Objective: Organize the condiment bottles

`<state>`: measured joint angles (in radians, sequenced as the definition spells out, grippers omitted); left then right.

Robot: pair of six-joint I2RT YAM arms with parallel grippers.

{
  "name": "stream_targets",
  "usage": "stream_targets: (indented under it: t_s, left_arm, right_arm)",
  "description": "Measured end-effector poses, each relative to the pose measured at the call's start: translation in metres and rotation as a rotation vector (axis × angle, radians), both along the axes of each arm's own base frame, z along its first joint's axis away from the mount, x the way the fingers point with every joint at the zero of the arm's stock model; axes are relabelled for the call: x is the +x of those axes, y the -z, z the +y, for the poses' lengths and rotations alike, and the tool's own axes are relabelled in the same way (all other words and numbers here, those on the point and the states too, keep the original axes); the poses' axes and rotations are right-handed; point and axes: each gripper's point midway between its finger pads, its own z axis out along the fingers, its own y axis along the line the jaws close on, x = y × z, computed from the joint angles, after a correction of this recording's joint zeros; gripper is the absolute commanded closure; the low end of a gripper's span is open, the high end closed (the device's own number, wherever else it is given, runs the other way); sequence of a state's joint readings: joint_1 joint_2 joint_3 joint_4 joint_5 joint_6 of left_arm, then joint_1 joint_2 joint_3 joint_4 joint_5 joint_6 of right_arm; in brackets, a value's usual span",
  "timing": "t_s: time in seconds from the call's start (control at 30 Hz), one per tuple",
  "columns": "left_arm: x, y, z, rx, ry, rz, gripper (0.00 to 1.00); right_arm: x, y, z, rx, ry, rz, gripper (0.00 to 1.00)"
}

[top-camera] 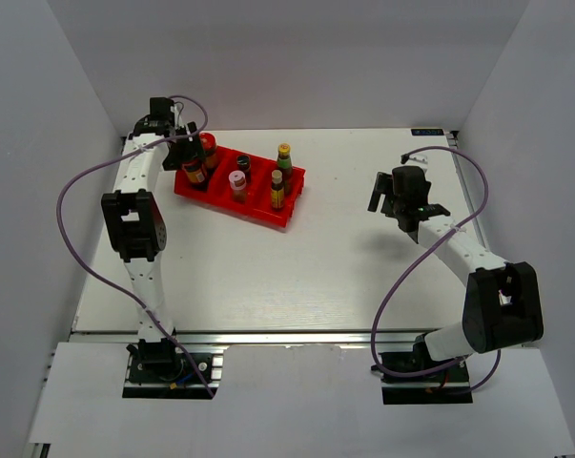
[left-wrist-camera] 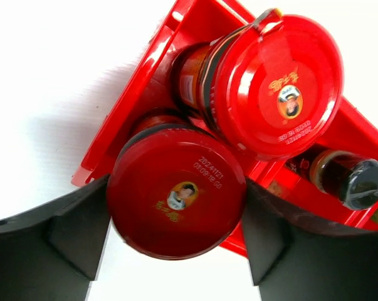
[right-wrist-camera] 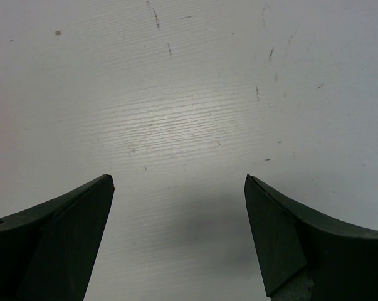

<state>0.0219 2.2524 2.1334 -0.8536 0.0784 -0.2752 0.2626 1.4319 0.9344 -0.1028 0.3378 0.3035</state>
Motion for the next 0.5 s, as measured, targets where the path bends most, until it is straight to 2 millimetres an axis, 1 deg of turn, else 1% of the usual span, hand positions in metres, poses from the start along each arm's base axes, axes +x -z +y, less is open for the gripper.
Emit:
stream_targets:
  t_s: [0.07, 0.13, 0.33, 0.4, 0.43, 0.47, 0.5]
  left_arm:
    - [0.002, -0.001, -0.001, -0.002, 0.005, -0.009, 0.02]
    - [0.006, -0.006, -0.002, -0.006, 0.007, -0.033, 0.02]
    - [0.008, -0.022, -0.005, -0.021, 0.02, -0.071, 0.02]
    - [0.006, -0.033, -0.005, -0.02, 0.019, -0.09, 0.02]
    - [0.005, -0.043, -0.004, -0.016, 0.013, -0.107, 0.02]
    - [0.001, -0.052, -0.002, -0.009, 0.001, -0.124, 0.02]
    - [-0.008, -0.061, 0.001, 0.002, -0.019, -0.134, 0.02]
  right_arm:
    - [0.0, 0.0, 0.0, 0.0, -0.001, 0.0, 0.11]
    - [0.0, 0.0, 0.0, 0.0, -0.001, 0.0, 0.11]
    - [0.0, 0.0, 0.0, -0.001, 0.0, 0.0, 0.11]
    - [0.0, -0.001, 0.0, 0.0, 0.0, -0.003, 0.11]
    - [0.0, -0.003, 0.0, 0.001, -0.001, -0.007, 0.11]
    - [0.0, -0.005, 0.0, 0.002, 0.0, -0.011, 0.11]
    - [-0.001, -0.007, 0.0, 0.004, 0.0, -0.018, 0.11]
